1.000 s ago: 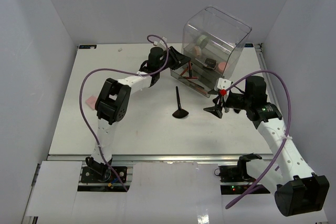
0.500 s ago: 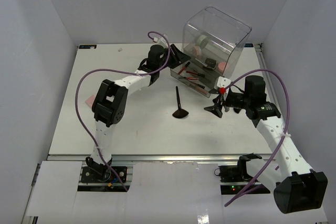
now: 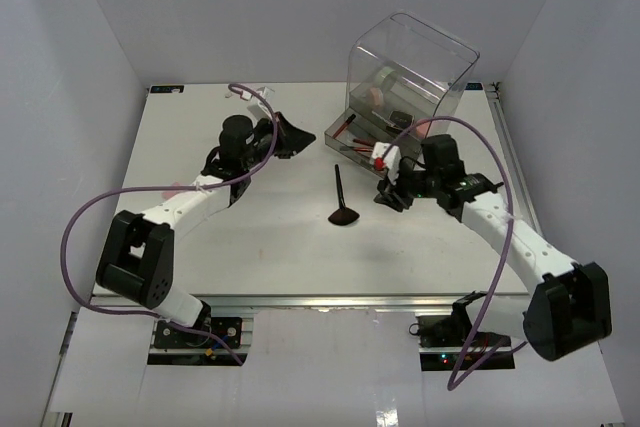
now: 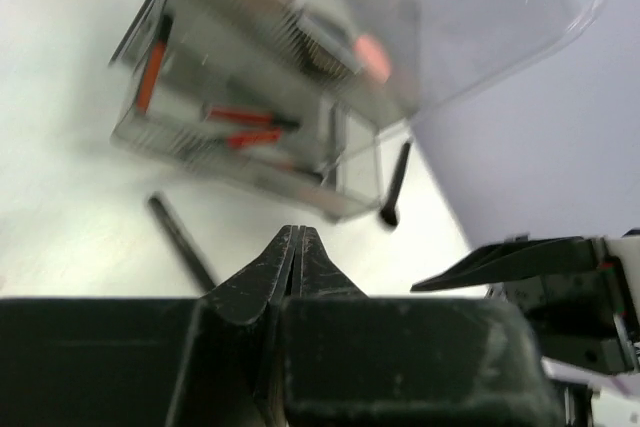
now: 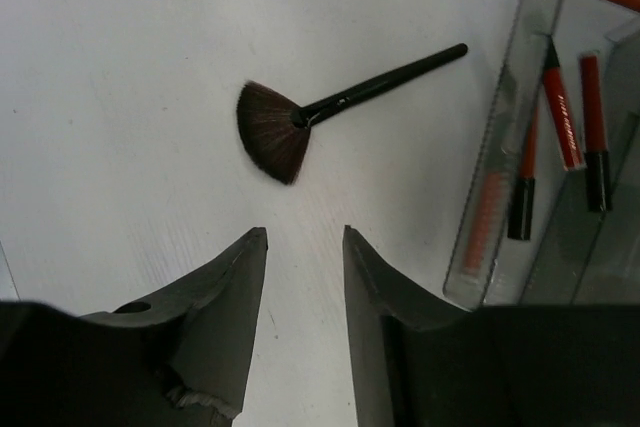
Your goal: Organize the makeup
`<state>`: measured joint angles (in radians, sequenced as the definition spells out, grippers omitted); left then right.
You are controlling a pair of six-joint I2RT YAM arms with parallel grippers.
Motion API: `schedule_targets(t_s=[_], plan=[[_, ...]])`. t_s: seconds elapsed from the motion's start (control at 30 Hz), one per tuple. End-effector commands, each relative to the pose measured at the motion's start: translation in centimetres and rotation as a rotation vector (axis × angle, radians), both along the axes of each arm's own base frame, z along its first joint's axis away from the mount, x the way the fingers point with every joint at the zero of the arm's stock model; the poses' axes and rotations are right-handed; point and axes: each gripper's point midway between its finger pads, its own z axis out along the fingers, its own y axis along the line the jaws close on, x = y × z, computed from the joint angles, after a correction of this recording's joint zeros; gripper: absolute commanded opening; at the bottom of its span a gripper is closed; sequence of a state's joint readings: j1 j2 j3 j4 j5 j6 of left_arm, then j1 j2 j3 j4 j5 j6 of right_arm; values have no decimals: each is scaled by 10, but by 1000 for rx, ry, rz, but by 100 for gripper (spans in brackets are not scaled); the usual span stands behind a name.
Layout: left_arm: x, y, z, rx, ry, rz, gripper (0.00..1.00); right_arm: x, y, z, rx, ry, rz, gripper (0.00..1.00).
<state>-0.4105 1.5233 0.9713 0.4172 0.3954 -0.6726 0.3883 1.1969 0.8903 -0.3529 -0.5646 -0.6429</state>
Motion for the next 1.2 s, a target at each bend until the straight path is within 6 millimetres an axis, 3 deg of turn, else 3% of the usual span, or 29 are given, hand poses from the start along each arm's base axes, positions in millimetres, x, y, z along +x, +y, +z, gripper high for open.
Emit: schedule_targets(t_s=[0.0, 0.1, 0.27, 0.33, 0.43, 0.63, 0.83, 1.17], plan=[[-45, 24, 7, 101, -20, -152, 11, 23, 31, 1, -147, -56, -39, 38], [-73, 49, 6, 247, -4, -134, 12, 58, 43, -20, -265, -41, -142, 35], [-99, 108, 8, 463, -142, 74, 27, 114, 57, -19, -318, -39, -328, 34], [-108, 126, 6, 478, -189, 163, 33, 126, 56, -33, -367, -38, -372, 40], [-119, 134, -2, 473, -233, 201, 37, 148, 42, -44, -467, -86, -471, 50], [-121, 132, -5, 470, -222, 182, 42, 176, 21, -35, -532, -189, -575, 65], [-122, 128, -9, 466, -207, 156, 46, 191, 9, -30, -572, -255, -611, 78], [-128, 110, -13, 417, -195, 57, 59, 208, -7, -31, -633, -314, -642, 81]])
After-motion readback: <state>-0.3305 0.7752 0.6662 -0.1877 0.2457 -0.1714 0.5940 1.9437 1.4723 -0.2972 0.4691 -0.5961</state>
